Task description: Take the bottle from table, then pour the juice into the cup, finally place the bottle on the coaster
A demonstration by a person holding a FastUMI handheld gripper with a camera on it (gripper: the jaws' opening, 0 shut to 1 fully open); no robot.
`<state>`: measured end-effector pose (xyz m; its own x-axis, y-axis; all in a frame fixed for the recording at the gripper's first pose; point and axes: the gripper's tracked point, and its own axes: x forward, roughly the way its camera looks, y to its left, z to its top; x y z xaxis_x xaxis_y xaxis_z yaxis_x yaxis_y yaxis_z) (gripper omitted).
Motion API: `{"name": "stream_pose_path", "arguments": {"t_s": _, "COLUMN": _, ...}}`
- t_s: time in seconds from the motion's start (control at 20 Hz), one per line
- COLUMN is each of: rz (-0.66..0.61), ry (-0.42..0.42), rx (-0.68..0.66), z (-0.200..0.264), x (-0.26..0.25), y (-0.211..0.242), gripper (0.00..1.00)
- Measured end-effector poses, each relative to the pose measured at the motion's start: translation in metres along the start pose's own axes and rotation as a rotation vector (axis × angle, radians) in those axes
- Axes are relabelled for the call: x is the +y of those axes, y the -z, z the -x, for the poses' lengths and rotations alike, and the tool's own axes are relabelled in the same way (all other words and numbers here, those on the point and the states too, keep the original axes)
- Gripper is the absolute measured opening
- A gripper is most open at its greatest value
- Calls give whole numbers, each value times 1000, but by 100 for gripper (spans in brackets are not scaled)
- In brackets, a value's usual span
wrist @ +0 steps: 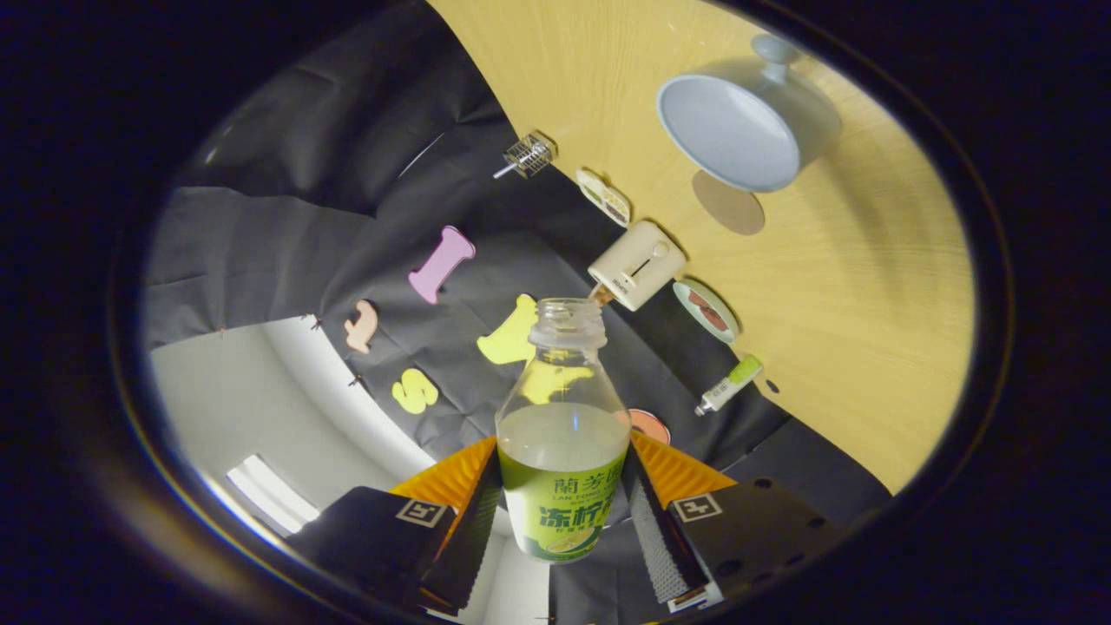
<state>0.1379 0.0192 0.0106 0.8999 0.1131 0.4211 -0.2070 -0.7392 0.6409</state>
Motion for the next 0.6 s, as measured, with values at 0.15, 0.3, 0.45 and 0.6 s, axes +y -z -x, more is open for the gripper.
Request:
{"name": "stream_pose_path", "arguments": {"t_s": 0.15, "rz": -15, "ry": -12, "rx": -1, "z": 0, "x": 0, "y": -1, "gripper": 79}}
{"name": "stream_pose_path", "arguments": {"t_s": 0.3, "rz": -8, "ry": -22, "rx": -15, "z": -1, "x": 0, "y": -3, "gripper": 79}}
{"name": "stream_pose_path", "arguments": {"t_s": 0.45, "rz": 157, "ry": 60, "rx": -40, "z": -1, "x": -11, "y": -10, "gripper": 79}}
{"name": "stream_pose_path", "arguments": {"t_s": 0.6, "rz": 324, "ry": 150, "rx": -29, "z": -4, "x": -22, "y": -8, "gripper": 79}}
